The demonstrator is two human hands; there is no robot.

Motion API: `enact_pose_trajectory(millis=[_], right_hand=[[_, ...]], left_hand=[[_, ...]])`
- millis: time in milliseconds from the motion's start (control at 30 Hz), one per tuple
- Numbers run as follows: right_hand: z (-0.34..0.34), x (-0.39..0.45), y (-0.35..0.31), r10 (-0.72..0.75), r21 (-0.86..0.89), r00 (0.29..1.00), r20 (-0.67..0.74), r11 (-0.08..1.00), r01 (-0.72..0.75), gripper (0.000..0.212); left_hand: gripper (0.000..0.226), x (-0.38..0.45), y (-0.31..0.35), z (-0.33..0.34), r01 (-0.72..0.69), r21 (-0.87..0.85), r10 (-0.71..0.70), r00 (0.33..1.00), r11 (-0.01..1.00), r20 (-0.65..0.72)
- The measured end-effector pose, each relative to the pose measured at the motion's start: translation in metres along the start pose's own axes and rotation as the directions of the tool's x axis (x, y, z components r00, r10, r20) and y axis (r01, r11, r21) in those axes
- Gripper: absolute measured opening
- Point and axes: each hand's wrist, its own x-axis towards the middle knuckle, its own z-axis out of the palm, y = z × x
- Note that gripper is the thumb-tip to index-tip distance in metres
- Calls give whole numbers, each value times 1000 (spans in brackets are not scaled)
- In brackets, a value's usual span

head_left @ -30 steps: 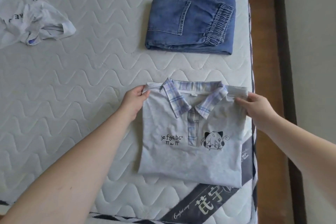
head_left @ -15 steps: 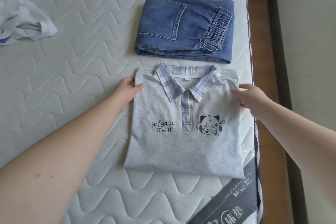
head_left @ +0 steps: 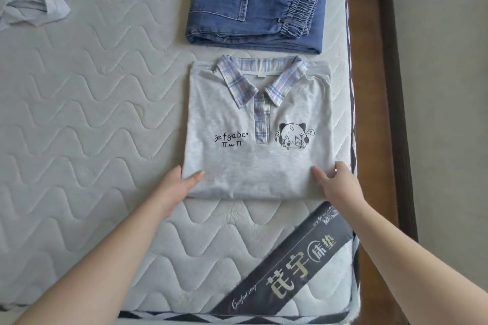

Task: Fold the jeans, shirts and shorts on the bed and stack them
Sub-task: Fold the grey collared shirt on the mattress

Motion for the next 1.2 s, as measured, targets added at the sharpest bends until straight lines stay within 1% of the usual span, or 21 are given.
enact_pose_trajectory(millis=[67, 100, 200, 267, 333, 433, 533, 600, 633, 700, 733, 767, 800, 833, 867, 933, 967, 1000, 1067, 1133, 1200], right_hand=[[6, -9, 0, -48, -24, 998, -43, 999, 47, 41], [7, -13, 0, -63, -19, 996, -68, 998, 62, 38], [9, -26, 3, -82, 27, 985, -153, 996, 87, 38], [13, -34, 8, -102, 50, 977, -186, 992, 113, 41], [19, -41, 16, -110, 54, 977, -181, 991, 122, 39], [28, -47, 26, -58, 99, 986, -159, 992, 74, 30], [32, -50, 32, -3, 133, 979, -205, 991, 31, 36], [33, -50, 36, 58, 149, 976, -209, 988, -26, 36], [33, -50, 38, 86, 150, 975, -205, 987, -56, 35], [34, -50, 43, 120, 133, 974, -194, 986, -95, 38], [33, -49, 43, 136, 116, 973, -186, 987, -115, 40], [31, -49, 42, 154, 85, 971, -182, 986, -141, 40], [30, -50, 40, 168, 44, 967, -193, 986, -163, 39], [28, -51, 38, 158, 5, 961, -228, 987, -161, 37], [28, -51, 36, 110, -29, 951, -290, 992, -123, 34], [32, -53, 28, -83, -107, 900, -427, 993, 41, 31], [36, -54, 23, -191, -153, 868, -458, 979, 135, 32], [41, -55, 15, -293, -198, 841, -455, 954, 225, 34], [55, -54, -3, -477, -286, 793, -379, 875, 390, 40], [70, -49, -25, -614, -354, 733, -292, 781, 514, 47], [85, -42, -49, -684, -390, 695, -224, 716, 579, 52]], left_hand=[[5, -6, -7, -2, 9, -23, -9, 1000, 1000, 1], [3, -8, -11, -4, -12, -7, 12, 1000, 1000, -16], [7, -13, -18, -17, -152, 93, 164, 978, 984, -127], [10, -16, -21, -25, -198, 136, 221, 959, 971, -176], [16, -18, -29, -26, -198, 203, 234, 956, 959, -174], [27, -22, -43, -17, -147, 346, 223, 955, 927, -194], [33, -24, -50, -10, -63, 332, 167, 941, 941, -296], [39, -27, -54, -6, -25, 285, 119, 940, 958, -319], [41, -28, -57, -4, -16, 212, 84, 945, 977, -317], [33, -32, -58, -4, -7, 36, 17, 957, 999, -289], [30, -34, -58, -4, -10, 7, 12, 961, 1000, -277], [28, -35, -57, -6, -13, 42, 24, 961, 999, -276], [27, -37, -57, -9, -28, 159, 75, 951, 987, -301], [24, -39, -56, -11, -38, 313, 150, 927, 949, -343], [20, -42, -54, -12, -45, 439, 239, 886, 897, -397], [13, -48, -42, -6, -133, 557, 424, 794, 820, -434], [11, -48, -36, 2, -216, 616, 539, 740, 757, -402], [14, -47, -29, 13, -291, 683, 645, 683, 670, -342], [28, -40, -13, 39, -430, 757, 783, 599, 492, -169], [41, -28, 2, 69, -503, 790, 818, 575, 351, 4], [49, -18, 9, 97, -479, 831, 787, 611, 282, 84]])
